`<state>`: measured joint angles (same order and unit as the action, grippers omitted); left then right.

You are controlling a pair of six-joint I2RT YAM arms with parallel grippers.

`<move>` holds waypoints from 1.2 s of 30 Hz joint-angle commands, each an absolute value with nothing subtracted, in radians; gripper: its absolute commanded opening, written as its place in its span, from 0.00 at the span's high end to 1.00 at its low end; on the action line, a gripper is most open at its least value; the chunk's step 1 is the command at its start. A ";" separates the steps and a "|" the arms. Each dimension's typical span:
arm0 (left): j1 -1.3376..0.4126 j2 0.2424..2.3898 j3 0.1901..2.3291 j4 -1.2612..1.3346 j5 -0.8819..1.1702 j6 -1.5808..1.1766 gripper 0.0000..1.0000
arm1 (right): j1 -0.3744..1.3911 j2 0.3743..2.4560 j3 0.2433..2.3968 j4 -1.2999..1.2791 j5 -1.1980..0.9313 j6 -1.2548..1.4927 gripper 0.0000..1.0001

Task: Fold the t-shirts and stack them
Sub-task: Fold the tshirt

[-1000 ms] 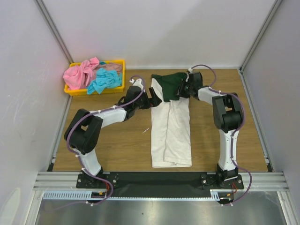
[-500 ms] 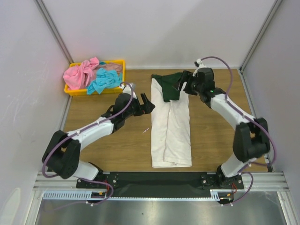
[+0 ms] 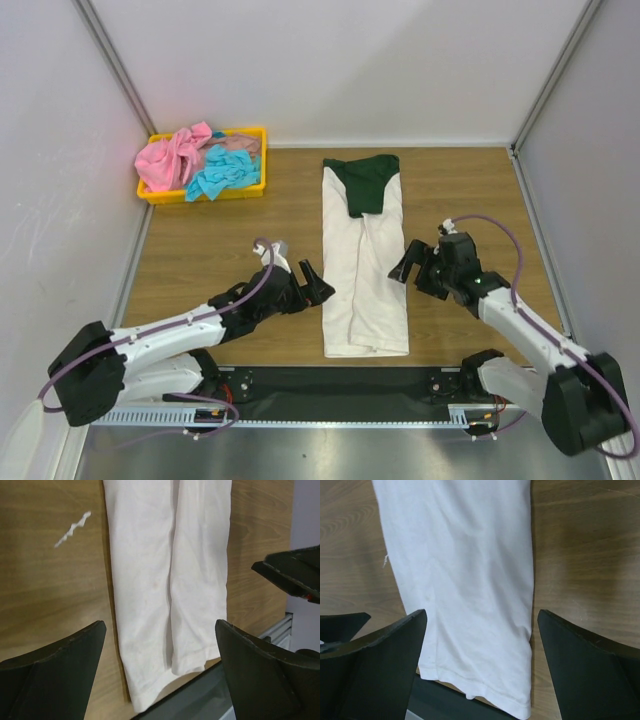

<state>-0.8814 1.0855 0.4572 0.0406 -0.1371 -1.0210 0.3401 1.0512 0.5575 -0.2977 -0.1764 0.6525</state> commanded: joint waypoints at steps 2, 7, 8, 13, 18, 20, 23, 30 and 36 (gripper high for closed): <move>-0.965 1.014 0.462 -0.078 -0.198 -1.180 0.04 | 0.351 0.911 0.531 -0.447 -0.213 0.690 0.00; -1.006 1.000 0.479 -0.201 -0.146 -1.221 0.05 | 0.359 0.804 0.444 -0.525 -0.296 0.744 0.02; -1.009 1.000 0.473 -0.209 -0.140 -1.233 0.05 | 0.362 0.792 0.418 -0.544 -0.296 0.750 0.02; -1.020 1.011 0.446 -0.223 -0.075 -1.307 0.08 | 0.362 0.753 0.382 -0.618 -0.276 0.784 0.02; -1.020 1.084 0.505 -0.245 -0.008 -1.299 0.12 | 0.368 0.755 0.319 -0.612 -0.363 0.814 0.07; -1.020 1.123 0.505 -0.233 0.037 -1.313 0.14 | 0.370 0.761 0.313 -0.620 -0.388 0.813 0.08; -1.020 1.161 0.470 -0.187 0.124 -1.354 0.18 | 0.380 0.753 0.314 -0.647 -0.396 0.819 0.08; -1.043 1.181 0.411 -0.087 0.153 -1.399 0.21 | 0.416 0.611 0.249 -0.687 -0.402 0.911 0.19; -1.058 1.143 0.414 -0.120 0.094 -1.399 0.32 | 0.479 0.584 0.236 -0.676 -0.370 0.971 0.29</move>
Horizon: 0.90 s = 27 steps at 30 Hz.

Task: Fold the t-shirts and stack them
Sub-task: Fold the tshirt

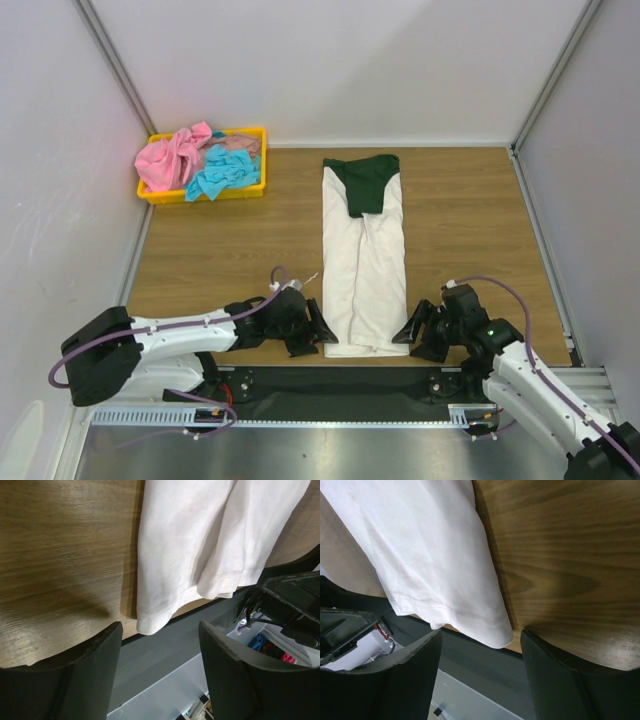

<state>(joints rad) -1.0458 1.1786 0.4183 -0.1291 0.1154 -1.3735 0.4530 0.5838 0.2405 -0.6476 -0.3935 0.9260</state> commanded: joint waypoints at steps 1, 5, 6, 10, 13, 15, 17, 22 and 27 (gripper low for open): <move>-1.061 1.138 0.414 -0.127 0.066 -1.402 0.33 | 0.491 0.601 0.239 -0.670 -0.364 0.969 0.30; -1.065 1.147 0.388 -0.085 0.064 -1.414 0.36 | 0.511 0.653 0.253 -0.646 -0.342 0.960 0.35; -1.069 1.155 0.388 -0.080 0.067 -1.417 0.36 | 0.514 0.664 0.256 -0.638 -0.336 0.957 0.37; -1.075 1.187 0.384 -0.040 0.084 -1.420 0.38 | 0.520 0.692 0.278 -0.641 -0.304 0.943 0.44; -1.080 1.186 0.382 -0.043 0.080 -1.424 0.39 | 0.522 0.695 0.291 -0.649 -0.285 0.928 0.47; -1.083 1.177 0.376 -0.048 0.072 -1.431 0.42 | 0.520 0.703 0.296 -0.649 -0.270 0.923 0.51; -1.083 1.175 0.365 -0.038 0.069 -1.442 0.47 | 0.523 0.707 0.302 -0.647 -0.264 0.919 0.53; -1.089 1.210 0.373 -0.017 0.074 -1.442 0.52 | 0.522 0.718 0.305 -0.635 -0.256 0.911 0.66; -1.095 1.258 0.385 0.024 0.083 -1.431 0.65 | 0.522 0.729 0.305 -0.617 -0.262 0.907 0.71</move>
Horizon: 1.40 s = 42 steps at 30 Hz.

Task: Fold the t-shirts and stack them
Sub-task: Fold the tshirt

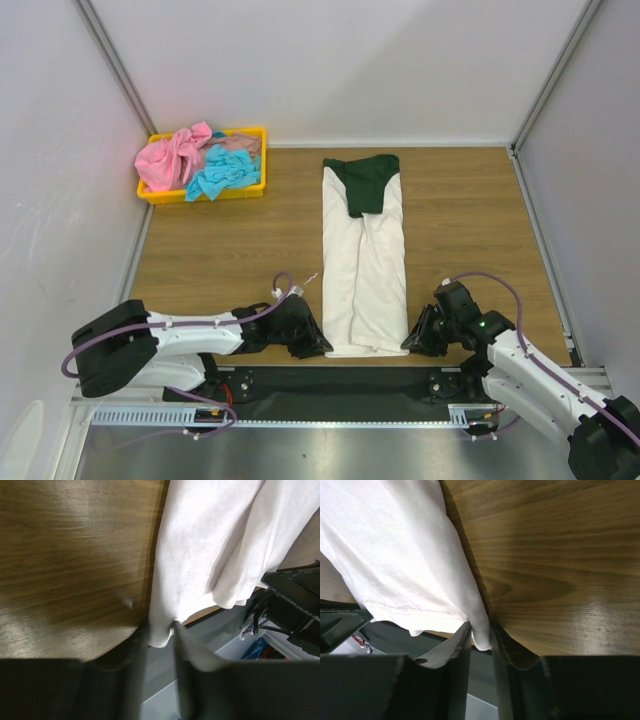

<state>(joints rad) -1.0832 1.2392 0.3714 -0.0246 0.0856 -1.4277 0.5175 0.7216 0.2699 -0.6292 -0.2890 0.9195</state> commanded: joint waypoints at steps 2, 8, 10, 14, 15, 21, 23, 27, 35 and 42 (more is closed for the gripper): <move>-1.095 1.264 0.383 0.029 0.081 -1.434 0.79 | 0.523 0.729 0.305 -0.614 -0.267 0.905 0.75; -1.095 1.217 0.399 -0.018 0.031 -1.414 1.00 | 0.523 0.719 0.330 -0.595 -0.275 0.905 1.00; -1.095 1.195 0.419 -0.052 0.003 -1.385 1.00 | 0.523 0.715 0.353 -0.589 -0.278 0.897 1.00; -1.101 1.126 0.457 -0.115 -0.104 -1.335 1.00 | 0.523 0.715 0.420 -0.591 -0.247 0.876 1.00; -1.104 1.097 0.463 -0.126 -0.123 -1.327 1.00 | 0.523 0.722 0.434 -0.583 -0.242 0.871 1.00; -1.109 1.008 0.471 -0.170 -0.244 -1.304 1.00 | 0.520 0.788 0.558 -0.549 -0.199 0.821 1.00; -1.109 0.991 0.502 -0.199 -0.291 -1.269 1.00 | 0.508 0.825 0.601 -0.537 -0.193 0.795 1.00; -1.111 0.985 0.567 -0.213 -0.383 -1.163 1.00 | 0.462 0.870 0.638 -0.477 -0.196 0.759 1.00; -1.095 1.021 0.652 -0.144 -0.599 -1.019 1.00 | 0.332 1.010 0.682 -0.235 -0.337 0.759 1.00; -0.974 1.107 0.686 0.038 -0.559 -0.875 1.00 | 0.240 1.167 0.802 -0.135 -0.396 0.729 1.00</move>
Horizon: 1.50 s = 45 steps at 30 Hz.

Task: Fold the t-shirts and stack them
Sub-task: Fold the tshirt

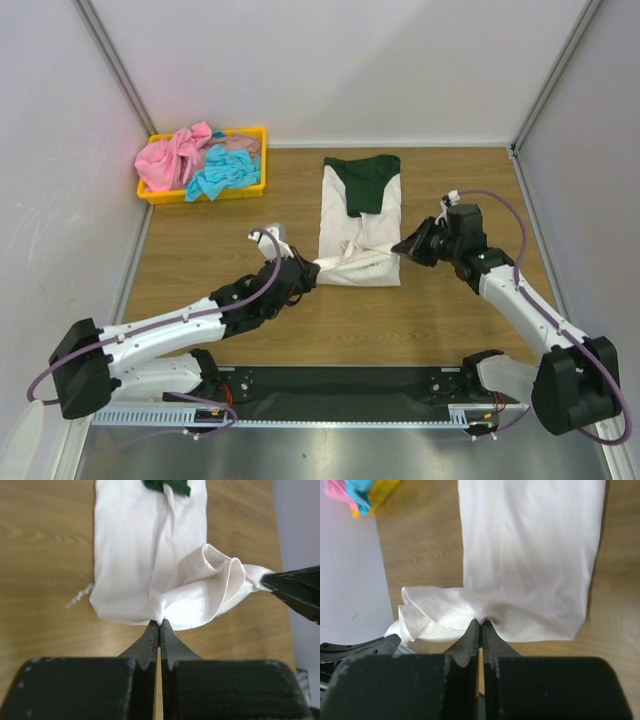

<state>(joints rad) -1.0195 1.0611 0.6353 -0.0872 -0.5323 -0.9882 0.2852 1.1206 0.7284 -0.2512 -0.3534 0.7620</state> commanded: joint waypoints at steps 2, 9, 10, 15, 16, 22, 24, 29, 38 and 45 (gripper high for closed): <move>-0.934 1.146 0.730 0.049 -0.539 -0.845 1.00 | 0.221 1.201 0.833 -0.108 -0.416 0.721 1.00; -0.821 1.342 0.885 0.095 -0.413 -0.759 1.00 | 0.179 1.333 0.908 -0.068 -0.420 0.707 1.00; -0.804 1.382 0.899 0.100 -0.397 -0.752 1.00 | 0.176 1.360 0.913 -0.069 -0.417 0.704 1.00; -0.752 1.491 0.985 0.095 -0.336 -0.753 1.00 | 0.134 1.456 0.951 -0.054 -0.454 0.703 1.00; -0.741 1.505 0.992 0.094 -0.334 -0.756 1.00 | 0.127 1.471 0.956 -0.043 -0.460 0.701 1.00; -0.703 1.601 1.026 0.112 -0.302 -0.770 1.00 | 0.114 1.575 1.000 -0.021 -0.486 0.683 1.00; -0.690 1.638 1.041 0.124 -0.275 -0.776 1.00 | 0.104 1.618 1.018 -0.032 -0.495 0.677 1.00; -0.658 1.700 1.063 0.156 -0.245 -0.788 1.00 | 0.103 1.687 1.055 -0.011 -0.517 0.675 1.00; -0.632 1.813 1.124 0.190 -0.209 -0.796 1.00 | 0.100 1.778 1.121 -0.015 -0.488 0.649 1.00; -0.618 1.858 1.149 0.167 -0.221 -0.813 1.00 | 0.094 1.835 1.158 -0.031 -0.468 0.634 1.00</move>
<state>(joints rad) -0.6319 1.8420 1.1049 0.1486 -0.2214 -0.7933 0.1032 1.8130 1.1114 -0.0547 -0.4896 0.6594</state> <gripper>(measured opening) 0.011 0.021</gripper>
